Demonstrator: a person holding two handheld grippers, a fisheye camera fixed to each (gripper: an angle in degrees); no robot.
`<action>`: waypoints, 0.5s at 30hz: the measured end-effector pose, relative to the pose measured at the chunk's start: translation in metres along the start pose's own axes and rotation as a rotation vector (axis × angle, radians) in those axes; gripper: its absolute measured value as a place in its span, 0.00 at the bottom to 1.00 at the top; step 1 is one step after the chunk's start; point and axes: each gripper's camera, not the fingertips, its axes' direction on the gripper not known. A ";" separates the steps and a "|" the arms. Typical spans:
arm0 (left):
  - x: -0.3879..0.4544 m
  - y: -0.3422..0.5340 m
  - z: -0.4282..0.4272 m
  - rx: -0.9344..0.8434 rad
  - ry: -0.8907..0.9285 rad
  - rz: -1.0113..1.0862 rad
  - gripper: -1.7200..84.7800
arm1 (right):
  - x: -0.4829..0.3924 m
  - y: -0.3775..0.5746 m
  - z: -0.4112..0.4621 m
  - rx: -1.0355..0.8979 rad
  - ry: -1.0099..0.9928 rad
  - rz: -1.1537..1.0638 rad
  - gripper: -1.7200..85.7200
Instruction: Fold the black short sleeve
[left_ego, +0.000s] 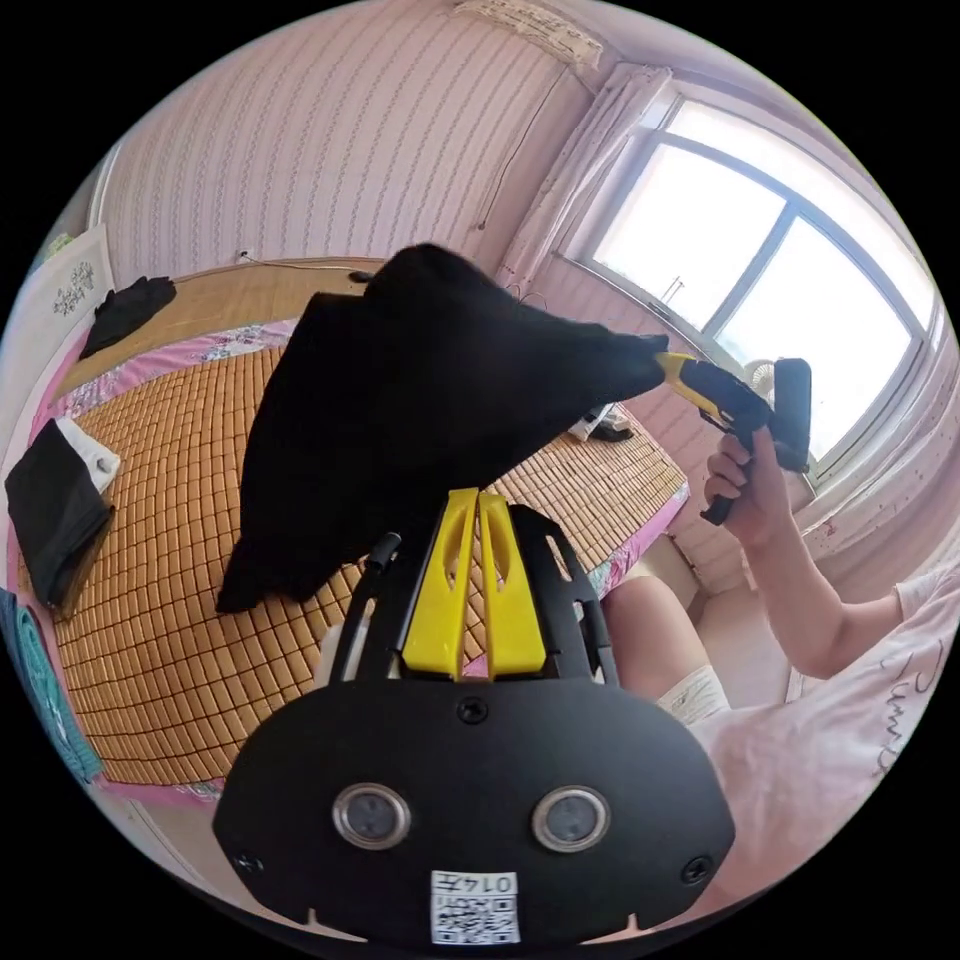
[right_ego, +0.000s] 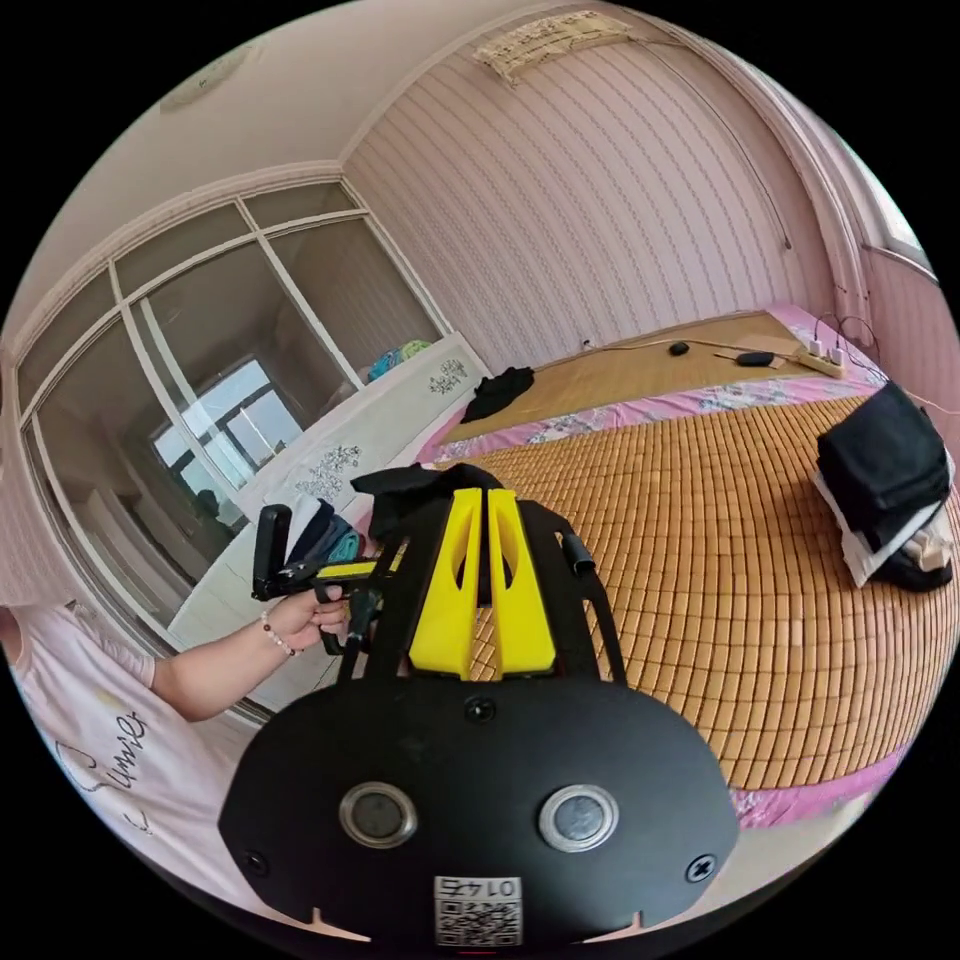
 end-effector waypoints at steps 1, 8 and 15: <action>-0.007 0.023 0.010 -0.049 0.009 -0.032 0.01 | 0.019 0.026 0.007 -0.065 0.090 0.069 0.04; -0.030 0.123 0.048 -0.240 0.058 -0.190 0.03 | 0.081 0.114 0.074 -0.603 0.376 0.170 0.11; -0.009 0.129 0.060 -0.259 -0.071 -0.043 0.10 | 0.049 0.048 0.167 -0.692 0.341 -0.115 0.14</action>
